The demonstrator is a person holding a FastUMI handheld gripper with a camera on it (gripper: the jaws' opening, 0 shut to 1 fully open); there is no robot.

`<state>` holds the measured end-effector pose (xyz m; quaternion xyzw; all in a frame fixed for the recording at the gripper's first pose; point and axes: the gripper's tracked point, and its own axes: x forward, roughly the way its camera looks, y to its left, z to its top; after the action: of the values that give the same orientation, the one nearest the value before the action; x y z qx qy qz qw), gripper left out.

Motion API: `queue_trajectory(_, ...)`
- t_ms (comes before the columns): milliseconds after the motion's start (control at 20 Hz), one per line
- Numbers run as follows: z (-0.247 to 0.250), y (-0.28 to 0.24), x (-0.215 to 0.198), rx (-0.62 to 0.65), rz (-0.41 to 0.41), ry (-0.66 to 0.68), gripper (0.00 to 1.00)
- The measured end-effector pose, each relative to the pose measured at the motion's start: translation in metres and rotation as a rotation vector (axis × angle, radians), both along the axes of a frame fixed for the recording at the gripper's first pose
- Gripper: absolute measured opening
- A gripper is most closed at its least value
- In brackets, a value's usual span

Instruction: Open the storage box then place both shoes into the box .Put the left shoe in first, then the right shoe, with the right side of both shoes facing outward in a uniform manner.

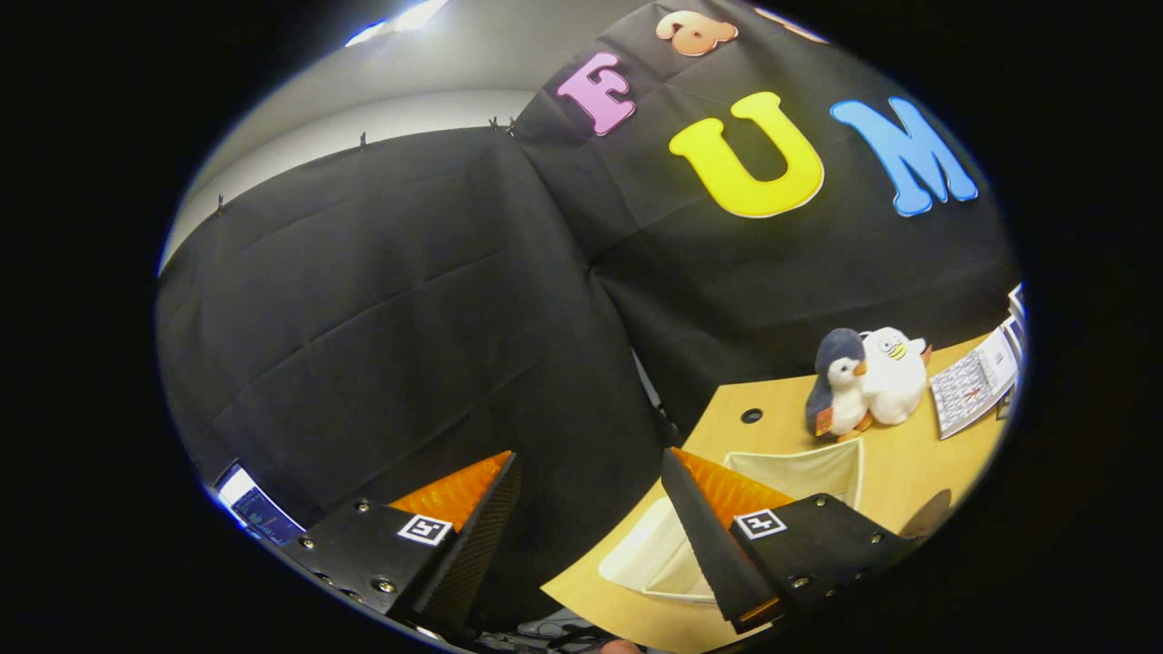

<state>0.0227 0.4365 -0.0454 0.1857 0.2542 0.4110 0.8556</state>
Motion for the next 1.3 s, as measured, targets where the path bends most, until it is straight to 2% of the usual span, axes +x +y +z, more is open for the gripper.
queue_trajectory(250,-0.025,-0.076,0.023,-0.134,-0.095,-0.073,0.97)
queue_trajectory(750,-0.093,-0.196,0.049,-0.304,-0.263,-0.02,0.98)
queue_trajectory(1000,-0.142,-0.241,0.05,-0.414,-0.291,0.019,0.98)
queue_trajectory(1300,-0.197,-0.273,0.041,-0.489,-0.302,0.092,0.98)
